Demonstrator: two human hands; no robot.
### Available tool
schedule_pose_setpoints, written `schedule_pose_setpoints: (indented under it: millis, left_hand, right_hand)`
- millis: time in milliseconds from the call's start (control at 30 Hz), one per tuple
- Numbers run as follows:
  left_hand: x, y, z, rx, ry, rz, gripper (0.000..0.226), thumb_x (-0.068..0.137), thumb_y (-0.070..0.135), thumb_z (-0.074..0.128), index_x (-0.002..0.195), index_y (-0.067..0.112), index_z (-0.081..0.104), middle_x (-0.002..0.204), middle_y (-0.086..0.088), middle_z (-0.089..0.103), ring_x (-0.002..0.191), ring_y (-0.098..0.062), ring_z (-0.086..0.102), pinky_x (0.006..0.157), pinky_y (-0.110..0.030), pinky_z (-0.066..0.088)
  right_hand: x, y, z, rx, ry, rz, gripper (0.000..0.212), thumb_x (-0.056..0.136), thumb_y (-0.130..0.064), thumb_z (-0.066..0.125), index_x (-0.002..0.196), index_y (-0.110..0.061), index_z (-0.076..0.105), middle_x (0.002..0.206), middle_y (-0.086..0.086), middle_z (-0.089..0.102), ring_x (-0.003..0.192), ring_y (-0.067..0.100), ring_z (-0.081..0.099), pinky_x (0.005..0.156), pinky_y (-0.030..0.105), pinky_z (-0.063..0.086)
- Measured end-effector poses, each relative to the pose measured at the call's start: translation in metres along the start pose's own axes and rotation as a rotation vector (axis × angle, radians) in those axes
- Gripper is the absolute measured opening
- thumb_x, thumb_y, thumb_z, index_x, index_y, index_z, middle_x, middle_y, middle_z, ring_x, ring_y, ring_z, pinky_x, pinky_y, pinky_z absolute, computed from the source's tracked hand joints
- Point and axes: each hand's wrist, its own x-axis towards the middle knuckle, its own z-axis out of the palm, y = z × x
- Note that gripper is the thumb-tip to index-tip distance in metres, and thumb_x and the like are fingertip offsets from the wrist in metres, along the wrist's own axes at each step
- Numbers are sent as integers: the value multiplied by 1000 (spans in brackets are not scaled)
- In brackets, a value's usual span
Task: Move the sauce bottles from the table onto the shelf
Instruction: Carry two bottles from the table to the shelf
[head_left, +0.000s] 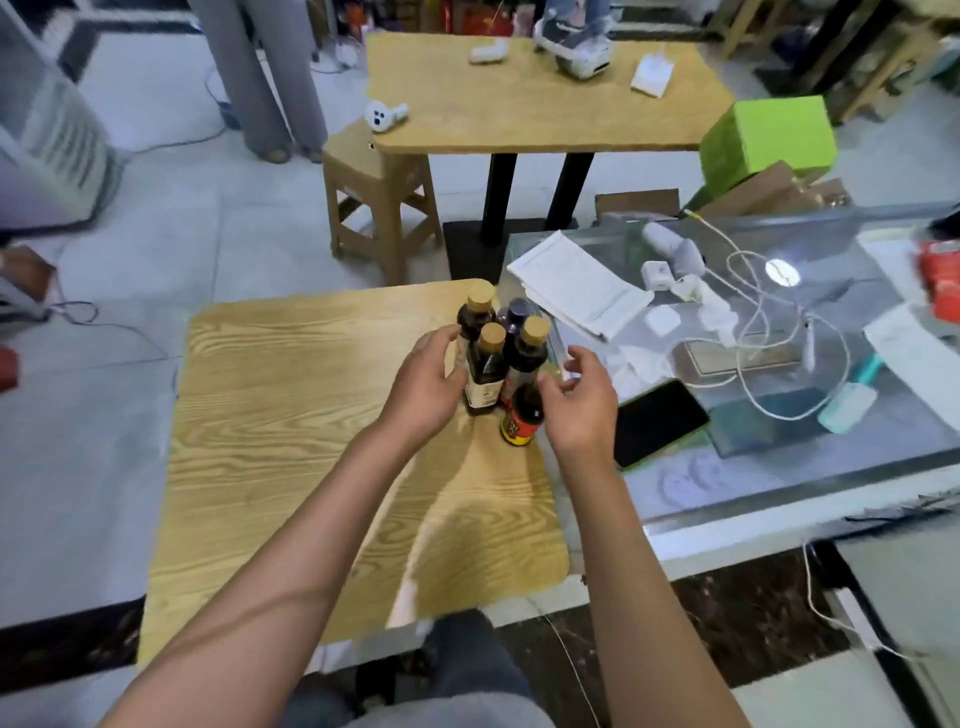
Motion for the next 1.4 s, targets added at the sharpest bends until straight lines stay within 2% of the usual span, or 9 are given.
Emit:
schedule_pose_setpoints:
  millis: [167,267,433,633,767,900,1067,1267,1400]
  left_hand:
    - [44,0,24,38,-47,0,52,89,9,63,138,16,50,138,-5,53,125,-21,50,105,-37,42]
    - [58,-3,35,211,-77,105,55,86,9,66,139,14,50,138,-5,53,127,-22,48,105,-31,38]
    - [74,-8,38,402,-166,186,55,90,11,63,142,16,46,140,-3,49,127,-25,44,102,-38,42]
    - [70,-11,28,507,-182,214,37,82,47,70,101,17,60,89,1,51,90,-20,47,70,-34,41]
    - [64,-21,29,402,-134,171,40,78,51,73,91,19,52,86,4,51,85,-17,45,64,-33,39]
    - [62,-31,37,93,-286,23,34,78,24,79,104,21,58,101,3,64,95,-18,61,80,-36,51]
    - [55,-35,38,45,-233,57,35,79,21,79,110,17,63,100,4,68,91,-13,60,73,-25,43]
    - [36,-31,29,-32,-224,114,32,78,23,80,106,19,65,96,7,71,90,-9,64,74,-22,47]
    - [22,-5,9,-244,-181,90,32,75,18,83,104,21,70,96,10,73,93,-1,66,80,-16,50]
  right_hand:
    - [29,14,5,-40,-67,117,52,85,-31,74,131,-16,53,112,-2,59,103,18,59,84,33,50]
    - [34,17,12,-69,-125,142,48,82,-26,78,124,-15,56,99,-8,54,95,16,58,79,30,46]
    - [35,20,28,-113,-105,154,38,76,-21,82,101,-23,53,97,-3,62,91,18,60,75,33,49]
    - [37,35,39,-16,-78,240,36,75,-16,83,105,-13,63,98,-1,66,93,19,62,73,28,45]
    - [35,41,42,158,-70,287,41,73,-16,85,110,-11,69,108,2,70,99,18,64,75,28,51]
    - [30,45,40,266,-106,265,29,73,-14,85,99,-21,74,97,-4,74,94,14,69,82,35,57]
    - [23,41,38,410,-107,208,28,79,-5,79,96,-26,74,88,-14,75,84,-5,69,71,13,52]
    - [19,40,25,598,-32,248,38,79,-13,82,115,-10,71,103,-1,77,97,8,72,83,21,57]
    - [8,18,5,645,-62,143,30,80,-8,80,109,-11,74,99,-3,78,97,9,72,83,20,56]
